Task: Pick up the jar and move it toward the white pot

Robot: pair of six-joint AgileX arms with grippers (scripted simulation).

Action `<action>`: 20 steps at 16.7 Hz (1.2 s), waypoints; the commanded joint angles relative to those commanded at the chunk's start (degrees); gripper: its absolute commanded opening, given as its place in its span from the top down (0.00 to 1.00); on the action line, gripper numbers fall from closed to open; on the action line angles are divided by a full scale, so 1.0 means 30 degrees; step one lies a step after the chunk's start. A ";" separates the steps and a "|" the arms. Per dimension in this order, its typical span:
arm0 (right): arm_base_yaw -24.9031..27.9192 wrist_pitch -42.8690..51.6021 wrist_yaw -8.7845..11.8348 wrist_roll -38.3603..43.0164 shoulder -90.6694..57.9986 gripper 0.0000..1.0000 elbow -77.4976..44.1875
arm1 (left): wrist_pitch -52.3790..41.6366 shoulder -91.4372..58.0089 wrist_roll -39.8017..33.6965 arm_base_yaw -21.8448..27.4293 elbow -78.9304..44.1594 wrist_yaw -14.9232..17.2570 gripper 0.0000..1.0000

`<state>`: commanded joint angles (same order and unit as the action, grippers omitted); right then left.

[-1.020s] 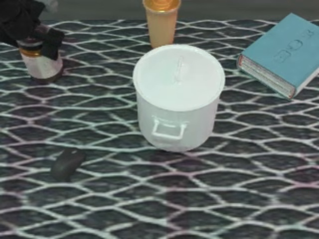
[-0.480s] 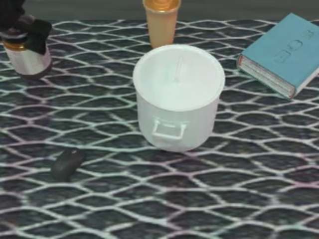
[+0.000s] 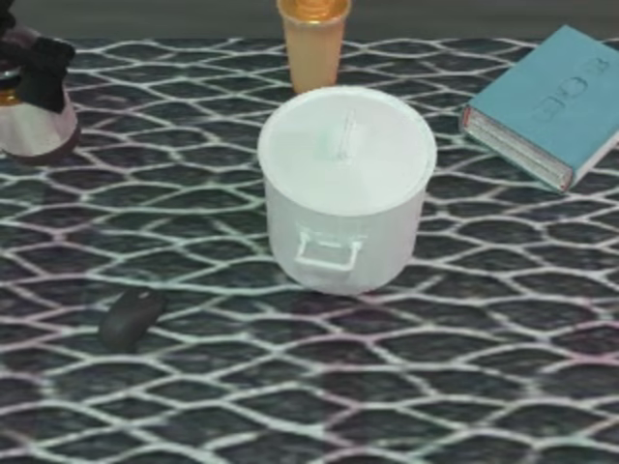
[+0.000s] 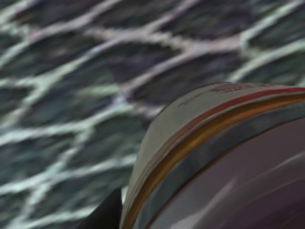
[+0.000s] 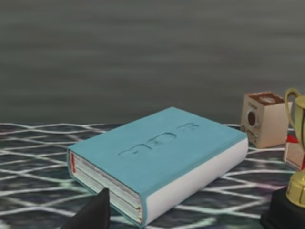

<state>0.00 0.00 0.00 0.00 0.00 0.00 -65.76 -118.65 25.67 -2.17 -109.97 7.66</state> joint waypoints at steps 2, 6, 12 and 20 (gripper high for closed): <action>0.0000 0.0000 0.0000 0.0000 0.0000 0.00 0.0000 | 0.0014 -0.0054 0.0029 0.0117 -0.0071 -0.0005 1.00; 0.0000 0.0000 0.0000 0.0000 0.0000 0.00 0.0000 | 0.0519 0.0227 -0.1277 0.0768 0.0713 -0.0467 1.00; 0.0000 0.0000 0.0000 0.0000 0.0000 0.00 0.0000 | 0.2798 0.1567 -0.7732 0.3831 0.4371 -0.2483 1.00; 0.0000 0.0000 0.0000 0.0000 0.0000 0.00 0.0000 | 0.5404 0.3226 -1.4445 0.7147 0.8486 -0.4689 1.00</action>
<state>0.00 0.00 0.00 0.00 0.00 0.00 -49.55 -108.97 -17.67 19.27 -84.51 -6.41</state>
